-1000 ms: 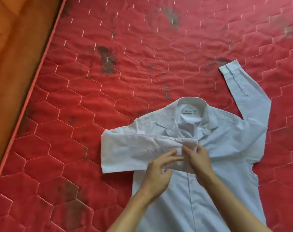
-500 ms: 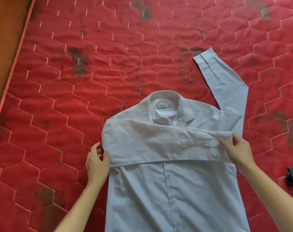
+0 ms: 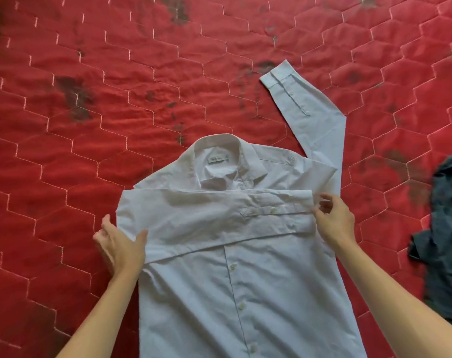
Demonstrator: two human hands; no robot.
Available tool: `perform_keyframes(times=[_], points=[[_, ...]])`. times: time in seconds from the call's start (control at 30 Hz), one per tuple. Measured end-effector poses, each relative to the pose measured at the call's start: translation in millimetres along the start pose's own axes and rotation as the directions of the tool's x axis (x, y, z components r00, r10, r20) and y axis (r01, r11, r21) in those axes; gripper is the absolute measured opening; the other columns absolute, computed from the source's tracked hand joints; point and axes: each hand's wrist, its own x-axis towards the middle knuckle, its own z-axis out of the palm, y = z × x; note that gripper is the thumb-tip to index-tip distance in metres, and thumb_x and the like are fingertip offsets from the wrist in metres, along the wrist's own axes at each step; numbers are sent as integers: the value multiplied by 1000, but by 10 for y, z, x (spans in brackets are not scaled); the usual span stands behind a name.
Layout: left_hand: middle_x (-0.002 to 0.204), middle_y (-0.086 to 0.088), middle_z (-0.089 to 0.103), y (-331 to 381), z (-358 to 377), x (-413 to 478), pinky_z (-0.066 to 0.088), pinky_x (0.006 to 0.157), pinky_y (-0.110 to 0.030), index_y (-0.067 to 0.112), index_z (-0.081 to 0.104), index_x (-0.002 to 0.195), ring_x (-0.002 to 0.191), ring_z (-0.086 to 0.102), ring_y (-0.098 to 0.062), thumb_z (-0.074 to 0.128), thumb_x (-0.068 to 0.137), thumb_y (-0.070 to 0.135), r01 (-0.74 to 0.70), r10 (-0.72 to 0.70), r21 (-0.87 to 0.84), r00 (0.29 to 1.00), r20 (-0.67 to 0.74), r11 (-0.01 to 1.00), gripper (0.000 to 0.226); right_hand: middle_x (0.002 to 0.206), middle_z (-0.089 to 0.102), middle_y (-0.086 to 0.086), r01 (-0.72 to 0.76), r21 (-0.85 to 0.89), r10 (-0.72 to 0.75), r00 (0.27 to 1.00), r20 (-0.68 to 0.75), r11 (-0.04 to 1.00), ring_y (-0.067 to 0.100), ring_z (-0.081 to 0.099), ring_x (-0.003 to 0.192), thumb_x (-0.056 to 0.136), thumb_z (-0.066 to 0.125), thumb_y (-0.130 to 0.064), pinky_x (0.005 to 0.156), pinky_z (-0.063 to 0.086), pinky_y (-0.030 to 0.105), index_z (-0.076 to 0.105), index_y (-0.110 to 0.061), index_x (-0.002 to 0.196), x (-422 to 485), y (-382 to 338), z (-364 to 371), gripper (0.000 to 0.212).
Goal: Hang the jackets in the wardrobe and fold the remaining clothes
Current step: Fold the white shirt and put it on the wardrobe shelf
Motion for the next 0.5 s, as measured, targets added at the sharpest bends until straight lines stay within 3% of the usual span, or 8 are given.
perform_keyframes(times=[0.13, 0.27, 0.37, 0.43, 0.5], points=[[136, -21, 44, 457, 298, -184, 45, 98, -52, 10, 47, 139, 120, 46, -40, 75, 83, 12, -368, 367, 153, 929, 38, 917, 63, 126, 55, 21, -82, -26, 81, 995, -64, 996, 34, 54, 115, 88, 60, -7, 100, 40, 41, 50, -4, 134, 109, 99, -117, 47], [120, -11, 60, 1071, 837, -661, 53, 90, -43, 11, 66, 118, 110, 59, -31, 69, 86, 9, -714, 688, 33, 685, 240, 700, 33, 126, 59, 16, -272, 147, 287, 954, -91, 951, 31, 54, 118, 86, 65, -15, 104, 41, 41, 46, -2, 138, 325, 178, -247, 57], [108, -2, 62, 1415, 1237, -1151, 53, 73, -37, 19, 67, 108, 96, 63, -26, 62, 93, 20, -794, 763, -122, 512, 395, 595, 16, 122, 63, 6, -371, 370, 366, 926, 87, 852, 23, 61, 109, 81, 75, -23, 98, 49, 39, 49, -8, 139, 532, 194, -309, 65], [112, 1, 60, 1596, 1470, -1445, 53, 77, -39, 23, 63, 116, 101, 62, -23, 54, 99, 31, -771, 727, -166, 473, 498, 615, 21, 112, 69, 7, -412, 455, 332, 910, 248, 790, 19, 69, 91, 77, 79, -25, 75, 56, 34, 60, -14, 128, 671, 217, -327, 56], [118, 1, 57, 1765, 1625, -1654, 51, 84, -41, 26, 56, 126, 107, 58, -21, 49, 101, 36, -727, 671, -169, 484, 561, 665, 28, 91, 69, 3, -483, 513, 274, 860, 431, 710, 12, 64, 68, 80, 76, -17, 57, 49, 26, 70, -15, 105, 744, 151, -378, 26]])
